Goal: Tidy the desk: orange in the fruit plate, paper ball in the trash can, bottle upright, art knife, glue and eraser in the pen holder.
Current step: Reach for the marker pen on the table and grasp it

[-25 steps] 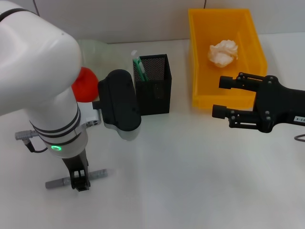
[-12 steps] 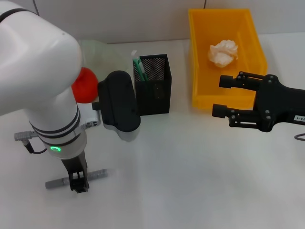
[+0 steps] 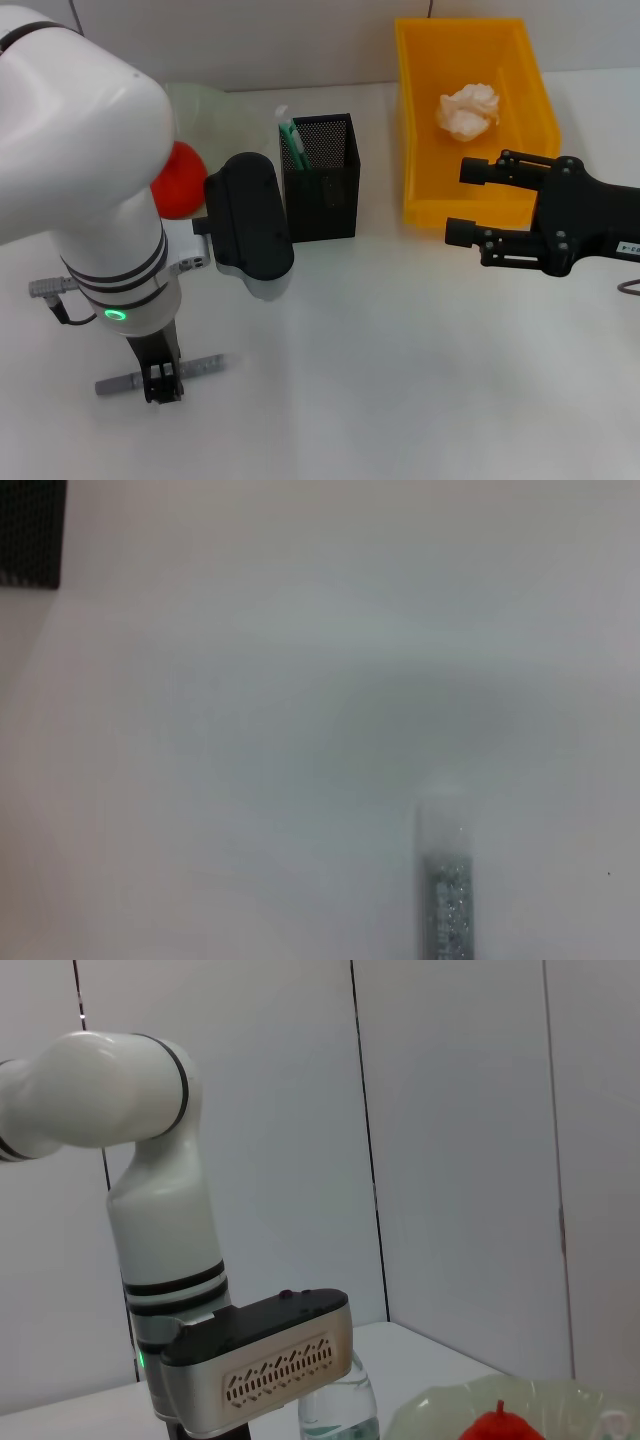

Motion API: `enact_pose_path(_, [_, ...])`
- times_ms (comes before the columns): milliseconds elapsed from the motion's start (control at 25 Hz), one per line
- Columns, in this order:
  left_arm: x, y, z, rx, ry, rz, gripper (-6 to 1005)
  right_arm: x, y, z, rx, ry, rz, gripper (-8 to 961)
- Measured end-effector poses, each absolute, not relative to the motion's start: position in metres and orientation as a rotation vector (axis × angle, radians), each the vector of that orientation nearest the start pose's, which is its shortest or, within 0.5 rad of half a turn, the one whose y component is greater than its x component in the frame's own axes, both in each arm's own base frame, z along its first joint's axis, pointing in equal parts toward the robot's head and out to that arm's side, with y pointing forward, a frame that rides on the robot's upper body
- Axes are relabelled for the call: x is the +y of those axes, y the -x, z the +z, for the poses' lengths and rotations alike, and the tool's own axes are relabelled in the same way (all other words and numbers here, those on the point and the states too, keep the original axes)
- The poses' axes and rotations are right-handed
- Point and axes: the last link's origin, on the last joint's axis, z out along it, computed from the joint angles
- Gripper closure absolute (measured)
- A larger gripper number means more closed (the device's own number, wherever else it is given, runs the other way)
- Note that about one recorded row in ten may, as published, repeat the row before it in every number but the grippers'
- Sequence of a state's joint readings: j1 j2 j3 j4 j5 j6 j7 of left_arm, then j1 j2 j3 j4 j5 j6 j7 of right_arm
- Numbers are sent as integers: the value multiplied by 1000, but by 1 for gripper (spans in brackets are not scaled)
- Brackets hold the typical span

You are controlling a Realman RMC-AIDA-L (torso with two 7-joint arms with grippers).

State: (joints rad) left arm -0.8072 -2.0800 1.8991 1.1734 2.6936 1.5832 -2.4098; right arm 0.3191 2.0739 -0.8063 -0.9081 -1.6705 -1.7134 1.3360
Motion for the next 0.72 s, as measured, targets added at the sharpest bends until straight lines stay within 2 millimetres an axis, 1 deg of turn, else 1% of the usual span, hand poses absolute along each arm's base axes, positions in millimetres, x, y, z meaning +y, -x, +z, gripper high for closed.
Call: enact_pose_path(720, [330,158,-73,-116,2746,1241,641,294,-255,51,354,2609,934,191])
